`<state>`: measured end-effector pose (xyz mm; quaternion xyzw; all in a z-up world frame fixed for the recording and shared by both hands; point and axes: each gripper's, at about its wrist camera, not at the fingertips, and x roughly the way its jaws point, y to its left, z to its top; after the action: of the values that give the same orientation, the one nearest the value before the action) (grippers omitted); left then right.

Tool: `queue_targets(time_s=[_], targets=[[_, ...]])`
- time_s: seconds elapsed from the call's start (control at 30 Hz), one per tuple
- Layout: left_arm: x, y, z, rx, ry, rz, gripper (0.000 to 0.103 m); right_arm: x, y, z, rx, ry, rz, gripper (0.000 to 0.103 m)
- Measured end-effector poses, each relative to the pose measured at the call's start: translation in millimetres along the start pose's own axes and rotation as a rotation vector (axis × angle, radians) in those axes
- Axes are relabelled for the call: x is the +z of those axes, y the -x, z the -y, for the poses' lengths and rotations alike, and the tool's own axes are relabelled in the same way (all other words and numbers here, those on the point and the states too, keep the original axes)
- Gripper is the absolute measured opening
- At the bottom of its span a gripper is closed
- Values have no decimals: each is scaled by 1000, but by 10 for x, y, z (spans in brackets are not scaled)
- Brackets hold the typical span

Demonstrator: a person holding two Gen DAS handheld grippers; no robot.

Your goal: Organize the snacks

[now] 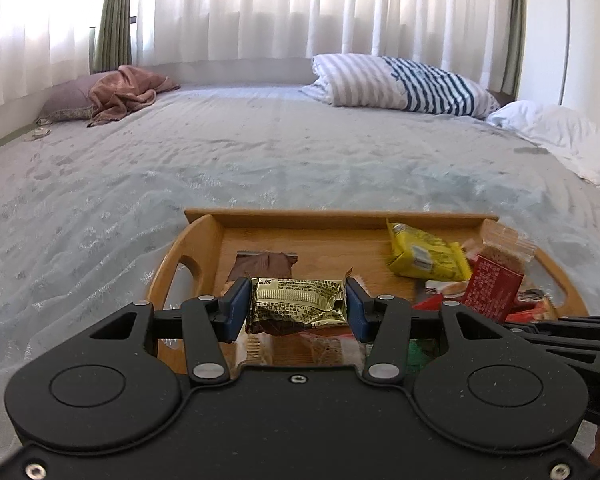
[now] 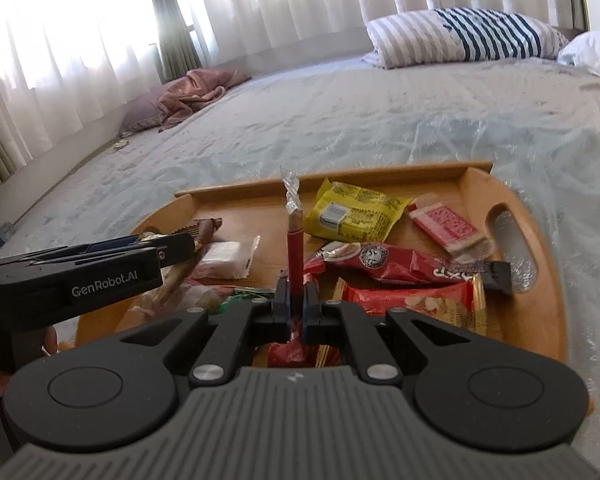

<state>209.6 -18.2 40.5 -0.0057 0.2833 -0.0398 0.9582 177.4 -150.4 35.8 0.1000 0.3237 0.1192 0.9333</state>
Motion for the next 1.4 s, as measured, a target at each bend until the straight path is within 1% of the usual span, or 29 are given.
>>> queue_targets(time_s=[0.47,0.6,0.67,0.77,0.8,0.83,0.87,0.97,1.03,1.17,1.23,1.4], targets=[[-55,-154,50,14,-15,-21,48,-16,-31,51,-3,-9,3,8],[-62,-177,50,20,-15,-26,49,-4,-45,57,-3,-18,1,11],[-67,-184,58,24,-19,-27,53,0,-45,52,0,-19,3,16],[-71,-171,63,30,-20,-30,60,-7,-11,30,-3,-14,17,31],[-69,-160,64,29,-19,-30,61,-8,5,15,-7,-8,21,43],[-73,-139,64,25,-19,-29,66,-16,32,1,-11,-1,27,46],[-77,-117,55,21,-21,-29,72,-27,60,-11,-18,5,32,48],[-109,4,37,8,-28,-13,84,-80,170,-82,-58,58,62,57],[-127,82,30,6,-39,-12,88,-112,237,-124,-84,90,80,64],[-177,220,2,8,-34,-22,90,-163,348,-195,-118,139,102,72],[-213,291,-29,-4,-17,-27,92,-194,400,-218,-122,154,108,76],[-352,518,-96,-17,22,-30,94,-340,596,-277,-114,150,130,81]])
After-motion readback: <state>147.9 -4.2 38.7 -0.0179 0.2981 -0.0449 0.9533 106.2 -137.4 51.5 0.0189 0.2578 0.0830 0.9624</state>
